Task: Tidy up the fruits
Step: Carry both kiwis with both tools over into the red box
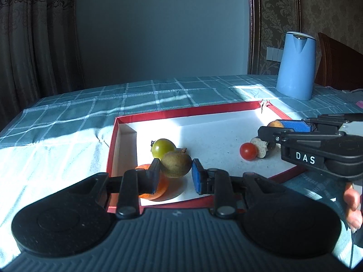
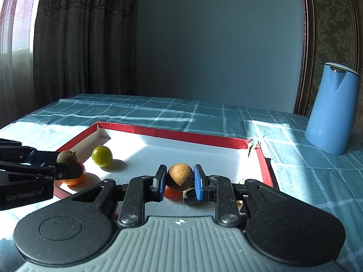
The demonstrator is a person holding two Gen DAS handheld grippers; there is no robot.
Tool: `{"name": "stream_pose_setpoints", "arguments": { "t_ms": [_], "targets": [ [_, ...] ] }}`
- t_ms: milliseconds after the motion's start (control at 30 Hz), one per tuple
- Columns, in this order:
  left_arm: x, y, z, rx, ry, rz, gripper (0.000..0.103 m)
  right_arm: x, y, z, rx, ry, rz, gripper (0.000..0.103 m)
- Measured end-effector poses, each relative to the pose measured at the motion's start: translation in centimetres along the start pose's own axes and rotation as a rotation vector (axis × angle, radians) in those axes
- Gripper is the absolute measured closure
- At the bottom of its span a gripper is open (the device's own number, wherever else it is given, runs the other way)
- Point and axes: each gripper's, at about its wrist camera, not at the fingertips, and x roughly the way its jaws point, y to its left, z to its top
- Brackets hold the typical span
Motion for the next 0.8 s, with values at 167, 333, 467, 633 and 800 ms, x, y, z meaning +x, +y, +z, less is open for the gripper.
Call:
{"name": "stream_pose_setpoints", "arguments": {
  "t_ms": [167, 333, 467, 633, 800],
  "targets": [
    [2.2, -1.3, 0.6, 0.021, 0.026, -0.011, 0.077, 2.8, -1.0, 0.7, 0.031, 0.053, -0.007, 0.078],
    [4.0, -2.0, 1.1, 0.025, 0.059, -0.019, 0.077, 5.0, -1.0, 1.5, 0.017, 0.086, -0.027, 0.078],
    [5.2, -2.1, 1.1, 0.023, 0.093, -0.023, 0.077, 7.0, -0.7, 1.8, 0.010, 0.142, -0.013, 0.078],
    [6.0, -2.0, 0.8, 0.023, 0.129, -0.026, 0.077, 8.7, -0.5, 2.0, 0.009, 0.190, -0.005, 0.078],
    [5.9, -2.0, 0.8, 0.027, 0.125, -0.025, 0.076, 9.3, -0.5, 1.9, 0.009, 0.209, -0.004, 0.078]
  ]
}}
